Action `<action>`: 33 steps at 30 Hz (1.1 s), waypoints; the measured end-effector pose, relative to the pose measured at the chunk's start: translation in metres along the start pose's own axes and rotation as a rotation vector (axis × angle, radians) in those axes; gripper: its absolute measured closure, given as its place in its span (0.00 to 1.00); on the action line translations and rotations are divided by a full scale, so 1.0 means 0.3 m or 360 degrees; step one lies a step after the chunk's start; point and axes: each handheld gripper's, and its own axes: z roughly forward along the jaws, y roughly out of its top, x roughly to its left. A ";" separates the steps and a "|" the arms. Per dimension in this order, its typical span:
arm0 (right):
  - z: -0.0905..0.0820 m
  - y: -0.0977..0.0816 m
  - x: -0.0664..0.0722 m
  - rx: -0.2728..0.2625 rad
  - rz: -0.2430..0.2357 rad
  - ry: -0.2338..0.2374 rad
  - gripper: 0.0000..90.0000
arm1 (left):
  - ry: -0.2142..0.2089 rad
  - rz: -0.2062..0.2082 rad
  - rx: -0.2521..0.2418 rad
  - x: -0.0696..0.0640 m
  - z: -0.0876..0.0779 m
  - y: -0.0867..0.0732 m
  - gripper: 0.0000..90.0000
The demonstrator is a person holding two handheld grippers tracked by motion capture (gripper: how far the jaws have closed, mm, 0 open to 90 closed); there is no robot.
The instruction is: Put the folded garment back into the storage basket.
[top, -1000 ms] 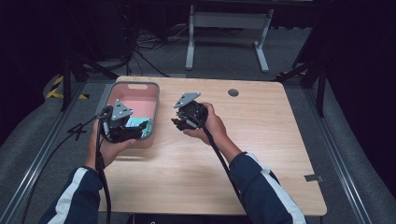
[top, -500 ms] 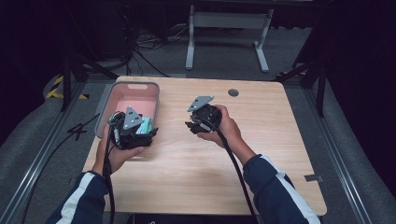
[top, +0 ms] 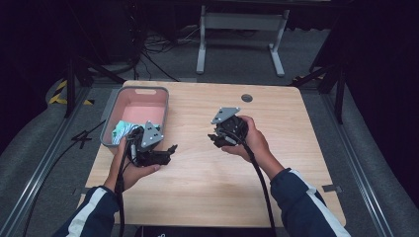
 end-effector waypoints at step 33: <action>-0.125 -0.330 -0.001 0.0045 0.0060 -0.0045 0.37 | -0.0192 0.0233 0.0157 -0.147 0.141 -0.099 0.21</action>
